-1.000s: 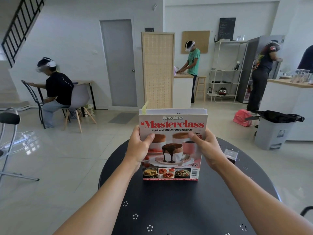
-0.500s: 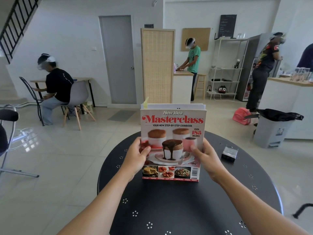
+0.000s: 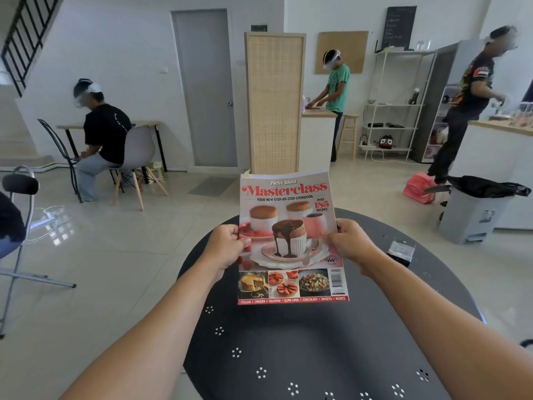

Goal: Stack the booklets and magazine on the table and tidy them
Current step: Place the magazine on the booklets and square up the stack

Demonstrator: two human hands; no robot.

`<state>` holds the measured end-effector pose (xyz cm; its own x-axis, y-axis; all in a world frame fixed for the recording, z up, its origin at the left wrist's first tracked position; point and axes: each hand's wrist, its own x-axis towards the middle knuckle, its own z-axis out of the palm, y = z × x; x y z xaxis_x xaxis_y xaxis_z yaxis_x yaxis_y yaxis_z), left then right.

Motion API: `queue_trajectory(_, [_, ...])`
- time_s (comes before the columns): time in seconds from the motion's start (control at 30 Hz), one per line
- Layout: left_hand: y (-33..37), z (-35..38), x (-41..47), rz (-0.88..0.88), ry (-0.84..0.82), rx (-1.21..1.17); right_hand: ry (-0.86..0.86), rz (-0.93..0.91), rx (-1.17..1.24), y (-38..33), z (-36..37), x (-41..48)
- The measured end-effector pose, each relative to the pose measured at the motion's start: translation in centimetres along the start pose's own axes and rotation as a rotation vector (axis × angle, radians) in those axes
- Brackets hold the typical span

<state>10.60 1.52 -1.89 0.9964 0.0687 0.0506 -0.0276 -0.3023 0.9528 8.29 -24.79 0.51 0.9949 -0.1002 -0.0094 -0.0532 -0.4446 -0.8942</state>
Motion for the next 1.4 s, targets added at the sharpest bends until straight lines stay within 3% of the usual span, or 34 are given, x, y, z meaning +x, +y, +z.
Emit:
queue_trajectory(0.23, [-1.4,-0.1,2.6,-0.195,-0.016,0.069,-0.1,0.156,-0.066,-0.4,1.8,2.4])
queue_trajectory(0.6, [-4.6,1.2,7.0,-0.336,-0.028,0.204,-0.119,0.29,-0.115,3.5,5.4,7.6])
queue_trajectory(0.97, [-5.7,1.7,8.3,-0.161,-0.052,0.459,-0.05,0.28,-0.202,4.8,6.1,9.4])
queue_trajectory(1.1, [-5.2,2.0,8.5,-0.155,-0.105,0.621,-0.042,0.161,-0.303,5.0,6.2,9.2])
queue_trajectory(1.23, [-4.6,2.4,8.5,-0.13,-0.119,0.93,-0.073,0.064,-0.558,5.2,6.4,9.4])
queue_trajectory(1.4, [-5.1,3.1,8.3,-0.154,-0.077,1.046,-0.141,0.053,-0.765,5.7,6.1,9.6])
